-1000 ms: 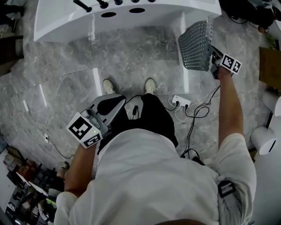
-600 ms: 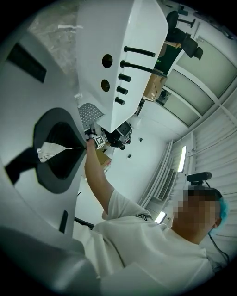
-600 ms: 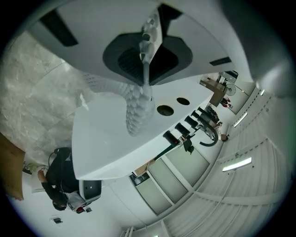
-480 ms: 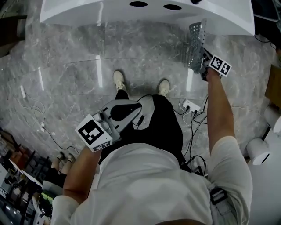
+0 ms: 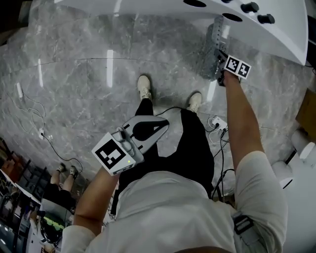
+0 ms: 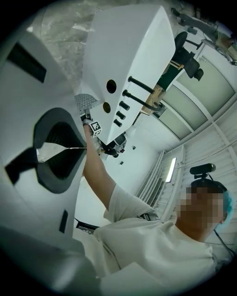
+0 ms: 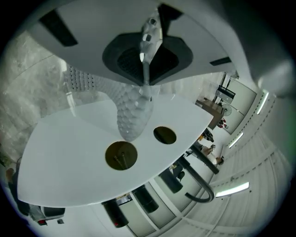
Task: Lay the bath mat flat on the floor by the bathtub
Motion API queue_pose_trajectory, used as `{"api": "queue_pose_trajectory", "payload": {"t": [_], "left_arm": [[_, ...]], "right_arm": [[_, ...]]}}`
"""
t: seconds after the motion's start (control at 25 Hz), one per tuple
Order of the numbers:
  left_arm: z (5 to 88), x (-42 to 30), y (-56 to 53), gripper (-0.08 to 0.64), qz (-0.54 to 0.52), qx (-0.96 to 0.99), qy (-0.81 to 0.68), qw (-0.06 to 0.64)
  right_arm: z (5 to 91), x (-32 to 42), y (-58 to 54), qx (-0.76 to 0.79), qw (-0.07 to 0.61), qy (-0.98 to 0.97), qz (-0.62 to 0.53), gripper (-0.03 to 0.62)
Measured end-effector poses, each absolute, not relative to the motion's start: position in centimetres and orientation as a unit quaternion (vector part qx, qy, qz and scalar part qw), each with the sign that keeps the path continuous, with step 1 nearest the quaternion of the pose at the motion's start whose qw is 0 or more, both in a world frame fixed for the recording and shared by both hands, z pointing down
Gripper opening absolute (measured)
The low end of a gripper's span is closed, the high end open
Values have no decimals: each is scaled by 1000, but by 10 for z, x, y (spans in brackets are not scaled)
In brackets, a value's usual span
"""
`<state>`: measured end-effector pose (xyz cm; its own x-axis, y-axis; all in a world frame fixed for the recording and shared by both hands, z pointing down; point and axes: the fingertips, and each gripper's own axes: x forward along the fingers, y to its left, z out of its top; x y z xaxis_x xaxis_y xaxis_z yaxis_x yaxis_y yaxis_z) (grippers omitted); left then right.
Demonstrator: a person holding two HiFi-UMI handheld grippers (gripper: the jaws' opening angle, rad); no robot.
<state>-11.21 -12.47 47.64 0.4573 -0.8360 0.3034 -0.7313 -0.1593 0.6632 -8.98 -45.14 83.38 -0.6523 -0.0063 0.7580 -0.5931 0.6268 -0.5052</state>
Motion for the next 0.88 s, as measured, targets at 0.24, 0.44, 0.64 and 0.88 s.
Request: {"api": "queue_pose_trajectory", "payload": {"t": [0.24, 0.44, 0.64, 0.88], "left_arm": [[498, -161, -100, 20, -84, 738, -538, 398], [517, -194, -78, 20, -98, 724, -553, 400], [535, -219, -58, 20, -116, 710, -562, 408], [552, -242, -37, 20, -126, 696, -572, 416]], "right_arm": [[867, -167, -394, 148, 397, -819, 388, 49], [897, -221, -352, 139, 408, -813, 391, 51], [920, -263, -319, 127, 427, -810, 383, 54], [938, -304, -285, 93, 449, -810, 364, 57]]}}
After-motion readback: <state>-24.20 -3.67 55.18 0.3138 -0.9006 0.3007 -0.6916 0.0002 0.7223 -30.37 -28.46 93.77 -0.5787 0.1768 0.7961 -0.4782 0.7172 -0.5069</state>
